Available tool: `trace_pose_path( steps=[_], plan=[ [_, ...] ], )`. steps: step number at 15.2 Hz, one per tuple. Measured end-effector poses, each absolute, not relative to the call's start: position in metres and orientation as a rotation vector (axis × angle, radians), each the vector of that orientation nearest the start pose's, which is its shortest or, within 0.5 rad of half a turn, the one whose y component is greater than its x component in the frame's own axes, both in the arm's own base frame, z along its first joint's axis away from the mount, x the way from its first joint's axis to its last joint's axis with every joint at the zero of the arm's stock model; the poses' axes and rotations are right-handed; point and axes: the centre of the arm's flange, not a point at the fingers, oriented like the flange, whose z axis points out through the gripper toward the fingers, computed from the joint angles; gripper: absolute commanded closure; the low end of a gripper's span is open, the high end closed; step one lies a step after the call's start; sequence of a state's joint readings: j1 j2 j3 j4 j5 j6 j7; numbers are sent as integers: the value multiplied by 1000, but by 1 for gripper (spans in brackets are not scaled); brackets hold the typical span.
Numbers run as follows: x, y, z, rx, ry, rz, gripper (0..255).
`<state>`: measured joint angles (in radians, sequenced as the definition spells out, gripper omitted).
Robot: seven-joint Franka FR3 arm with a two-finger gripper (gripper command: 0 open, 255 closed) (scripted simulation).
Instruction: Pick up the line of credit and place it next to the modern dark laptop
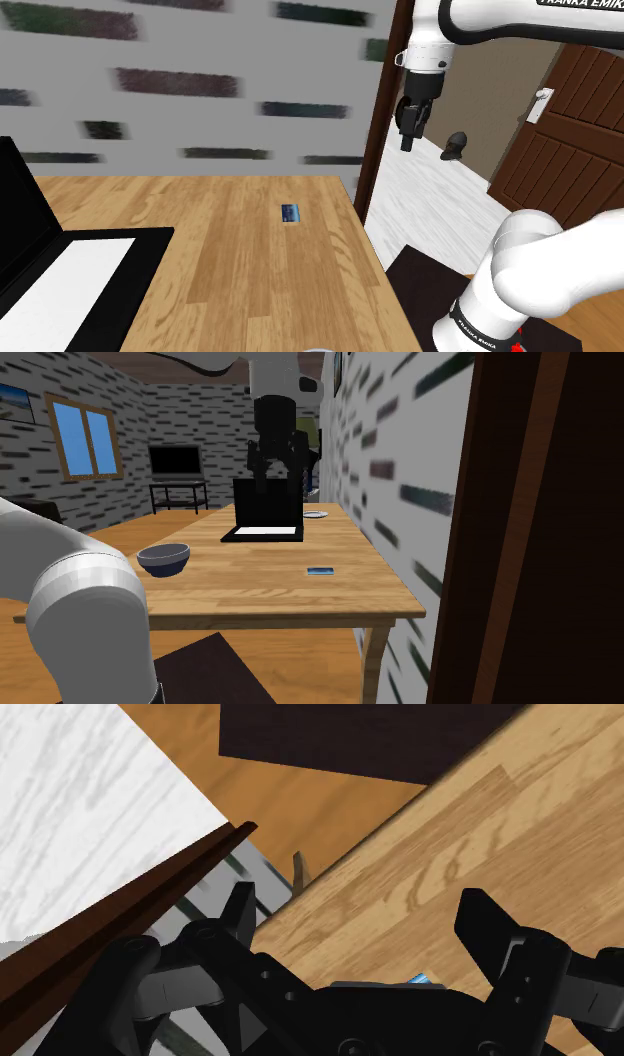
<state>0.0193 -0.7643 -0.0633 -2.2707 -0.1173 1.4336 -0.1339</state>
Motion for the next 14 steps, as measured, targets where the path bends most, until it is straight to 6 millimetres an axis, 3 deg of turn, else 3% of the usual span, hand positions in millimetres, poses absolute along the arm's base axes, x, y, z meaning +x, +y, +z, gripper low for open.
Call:
trace_pose_path(
  steps=[3,14],
  plan=[
    [312,-28,603,-3191,-105,159,0],
    [434,22,518,-3045,343,434,0]
  ],
)
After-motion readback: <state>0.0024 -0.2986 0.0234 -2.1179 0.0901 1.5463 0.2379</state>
